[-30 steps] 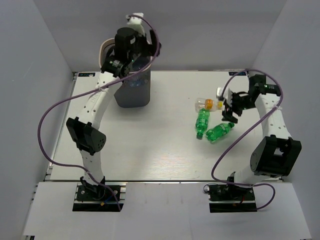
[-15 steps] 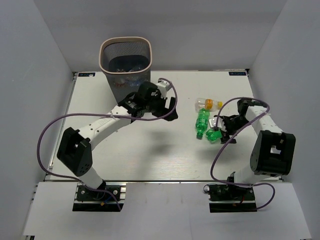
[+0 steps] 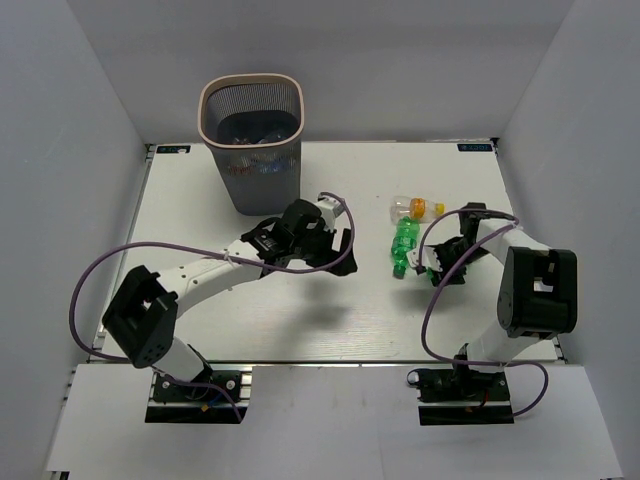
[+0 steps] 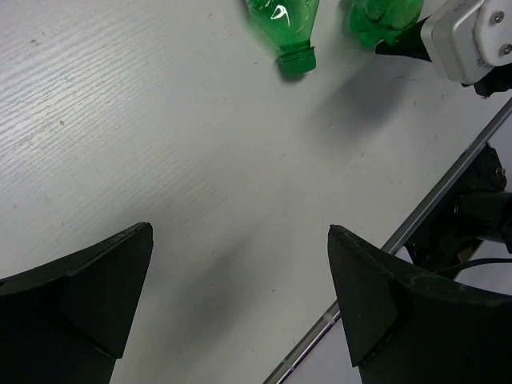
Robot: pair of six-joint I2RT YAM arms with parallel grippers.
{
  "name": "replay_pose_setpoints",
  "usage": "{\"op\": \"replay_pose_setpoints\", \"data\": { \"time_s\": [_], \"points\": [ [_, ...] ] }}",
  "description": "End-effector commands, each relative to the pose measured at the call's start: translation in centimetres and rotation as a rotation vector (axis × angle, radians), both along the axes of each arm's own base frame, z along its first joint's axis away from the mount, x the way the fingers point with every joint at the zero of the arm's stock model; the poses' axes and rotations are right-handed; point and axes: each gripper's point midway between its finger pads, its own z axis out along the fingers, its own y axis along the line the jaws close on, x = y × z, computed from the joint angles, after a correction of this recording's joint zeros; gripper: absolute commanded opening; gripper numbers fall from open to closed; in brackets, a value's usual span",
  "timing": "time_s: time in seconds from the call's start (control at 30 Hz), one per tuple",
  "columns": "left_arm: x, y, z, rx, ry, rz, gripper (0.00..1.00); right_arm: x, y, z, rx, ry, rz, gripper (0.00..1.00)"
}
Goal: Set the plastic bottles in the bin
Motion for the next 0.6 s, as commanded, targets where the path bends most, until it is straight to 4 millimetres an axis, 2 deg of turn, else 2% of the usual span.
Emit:
{"op": "replay_pose_setpoints", "data": {
  "time_s": [0.0,0.03,0.07,0.1,0.13,0.17,0.23,0.27,0.33,0.37,0.4,0.43,0.47,0.53,0.57],
  "points": [
    [-0.1,-0.2,2.3,-0.055,-0.046,0.015,1.00,-1.0,-0.7,0.1,-0.037,0.052,0.016,0.50],
    [-0.3,-0.4,2.3,-0.051,-0.050,0.014,1.00,-1.8,-0.4,1.9,-0.016,0.107,0.021,0.40],
    [-0.5,-0.2,2.2,-0.050,-0.049,0.014,1.00,-2.0,-0.3,2.9,-0.006,0.115,0.023,0.32],
    [-0.8,0.1,1.9,-0.046,-0.044,0.014,1.00,0.0,0.6,5.6,0.045,0.044,0.055,0.21],
    [-1.4,0.2,1.1,-0.032,-0.031,0.005,1.00,-2.0,1.0,6.8,0.072,0.117,0.069,0.18],
    [-1.5,0.3,1.2,-0.034,-0.033,0.004,1.00,-1.6,1.6,8.6,0.093,0.059,0.102,0.16],
    [-1.9,0.7,0.6,-0.032,-0.020,0.011,1.00,0.8,3.3,12.9,0.177,-0.074,0.121,0.15],
    [-2.3,0.6,0.9,-0.044,-0.030,0.002,1.00,2.5,4.0,15.8,0.198,-0.183,0.100,0.15],
    [-2.7,1.0,0.1,-0.039,-0.016,0.007,1.00,5.9,5.8,20.1,0.286,-0.358,0.084,0.13],
    [-3.1,0.8,0.8,-0.065,-0.028,0.004,1.00,7.9,6.6,22.8,0.373,-0.416,0.003,0.13],
    [-3.4,1.2,-0.1,-0.049,-0.014,0.004,1.00,9.5,8.8,25.7,0.458,-0.523,0.041,0.13],
    [-3.4,1.2,0.2,-0.061,-0.024,0.004,1.00,9.8,9.9,26.8,0.532,-0.500,-0.019,0.13],
    [-3.4,1.1,0.1,-0.068,-0.019,0.010,1.00,12.5,11.7,31.6,0.650,-0.657,-0.021,0.13],
    [-3.8,1.0,-0.3,-0.067,-0.018,0.001,1.00,12.4,14.8,34.4,0.827,-0.637,0.005,0.13],
    [-3.8,1.0,-0.3,-0.067,-0.018,0.001,1.00,12.5,16.8,40.2,1.026,-0.666,-0.023,0.13]
  ]
}}
